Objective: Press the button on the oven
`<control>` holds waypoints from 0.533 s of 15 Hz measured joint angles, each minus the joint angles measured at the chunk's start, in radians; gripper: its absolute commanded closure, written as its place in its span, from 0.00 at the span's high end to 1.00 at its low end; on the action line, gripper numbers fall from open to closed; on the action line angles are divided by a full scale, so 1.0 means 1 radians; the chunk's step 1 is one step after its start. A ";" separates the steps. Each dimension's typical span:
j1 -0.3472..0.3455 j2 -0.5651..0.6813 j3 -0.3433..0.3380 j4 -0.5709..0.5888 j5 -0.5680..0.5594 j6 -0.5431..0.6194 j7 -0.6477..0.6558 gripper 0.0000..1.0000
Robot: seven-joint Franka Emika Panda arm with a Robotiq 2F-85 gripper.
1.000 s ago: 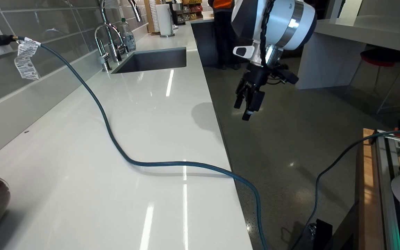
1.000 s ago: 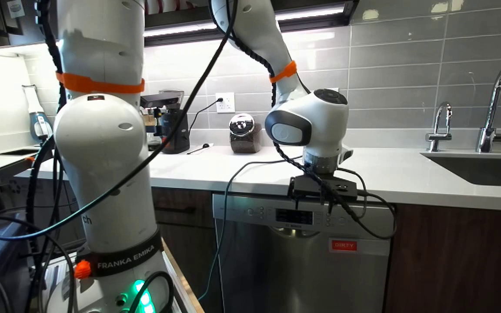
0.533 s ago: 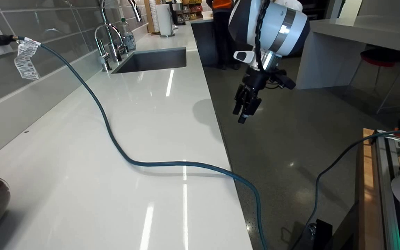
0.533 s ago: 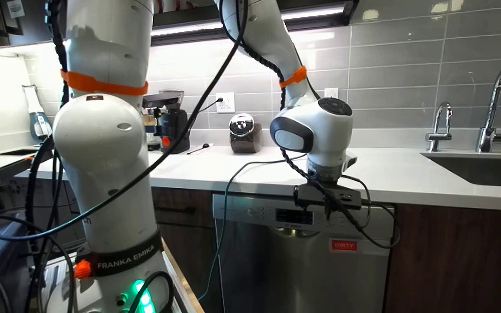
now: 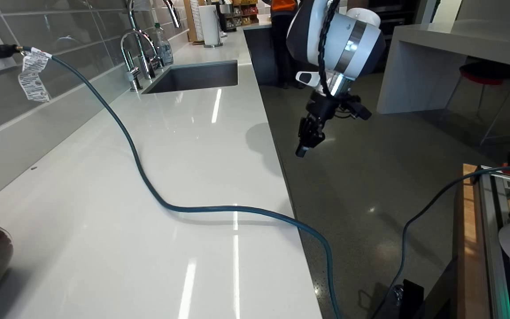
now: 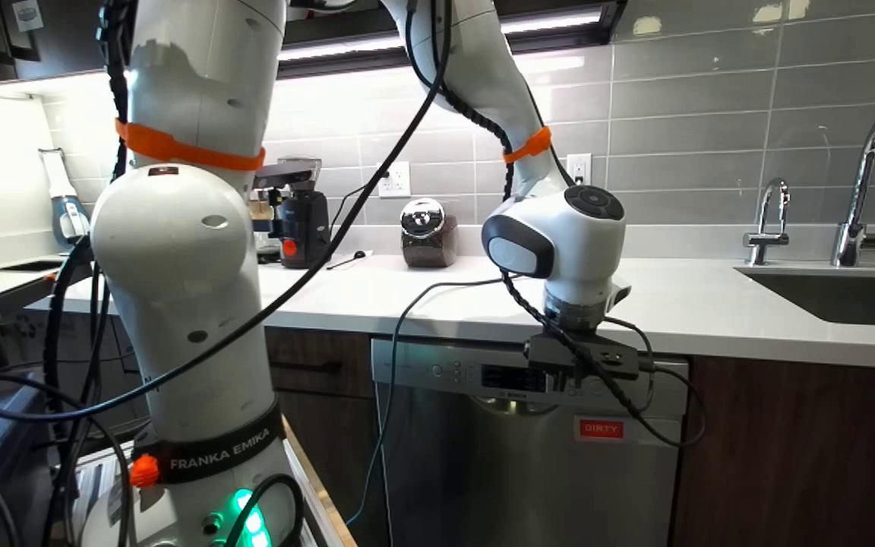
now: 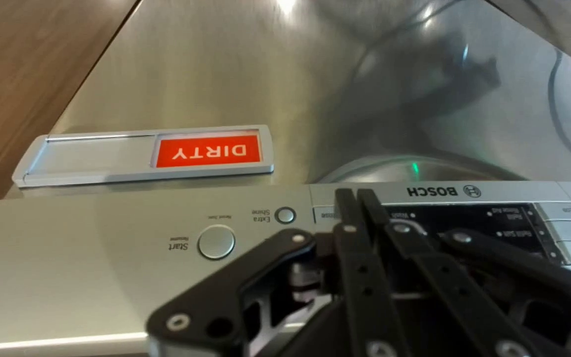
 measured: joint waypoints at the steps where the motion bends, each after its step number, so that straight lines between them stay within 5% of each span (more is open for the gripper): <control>1: -0.002 0.008 0.003 0.006 0.007 -0.001 -0.006 0.00; 8: -0.009 0.052 0.019 0.046 0.054 -0.021 -0.037 0.00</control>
